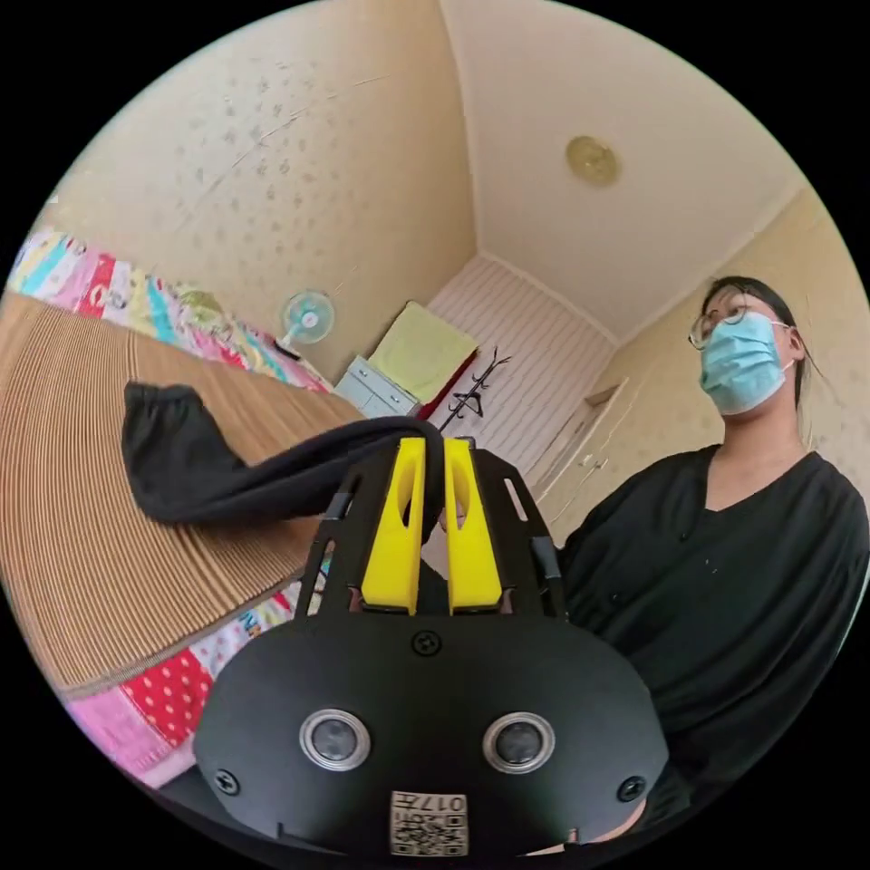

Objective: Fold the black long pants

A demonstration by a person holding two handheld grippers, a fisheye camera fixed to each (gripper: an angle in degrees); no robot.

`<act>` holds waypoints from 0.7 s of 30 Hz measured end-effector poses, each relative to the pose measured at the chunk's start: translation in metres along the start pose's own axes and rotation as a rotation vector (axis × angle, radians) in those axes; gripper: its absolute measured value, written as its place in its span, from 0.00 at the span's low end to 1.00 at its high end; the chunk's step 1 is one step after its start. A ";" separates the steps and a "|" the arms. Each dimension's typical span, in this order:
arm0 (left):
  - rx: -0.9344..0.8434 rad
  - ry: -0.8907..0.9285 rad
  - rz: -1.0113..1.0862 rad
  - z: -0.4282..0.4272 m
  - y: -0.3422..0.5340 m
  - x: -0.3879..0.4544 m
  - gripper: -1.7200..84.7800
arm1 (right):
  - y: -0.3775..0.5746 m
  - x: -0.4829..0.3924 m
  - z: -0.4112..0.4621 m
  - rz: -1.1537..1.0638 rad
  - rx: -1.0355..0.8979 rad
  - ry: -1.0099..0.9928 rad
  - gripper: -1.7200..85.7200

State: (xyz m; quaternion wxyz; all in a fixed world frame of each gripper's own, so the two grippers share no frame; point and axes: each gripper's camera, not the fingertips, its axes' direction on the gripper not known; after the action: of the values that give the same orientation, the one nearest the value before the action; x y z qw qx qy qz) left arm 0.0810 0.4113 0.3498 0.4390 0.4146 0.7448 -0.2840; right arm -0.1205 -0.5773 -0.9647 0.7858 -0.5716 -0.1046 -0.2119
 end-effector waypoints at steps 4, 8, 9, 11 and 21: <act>0.054 0.043 0.265 -0.015 -0.053 0.084 0.07 | -0.060 -0.095 -0.009 -0.194 -0.051 0.038 0.04; 0.136 0.134 0.449 -0.028 -0.091 0.162 0.07 | -0.109 -0.184 -0.015 -0.330 -0.022 0.002 0.04; 0.150 0.149 0.461 -0.030 -0.095 0.172 0.07 | -0.118 -0.205 -0.015 -0.332 -0.003 -0.031 0.04; 0.204 0.203 0.522 -0.037 -0.106 0.211 0.07 | -0.125 -0.236 -0.013 -0.368 0.035 -0.063 0.04; 0.094 -0.252 0.285 0.015 -0.161 0.157 0.07 | -0.175 -0.170 0.024 -0.122 0.087 0.400 0.04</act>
State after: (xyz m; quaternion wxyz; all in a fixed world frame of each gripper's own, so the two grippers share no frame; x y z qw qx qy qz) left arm -0.0948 0.3780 0.2130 0.5449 0.4970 0.6035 -0.3031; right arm -0.3490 -0.5630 -0.8771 0.8005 -0.4763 0.0101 -0.3635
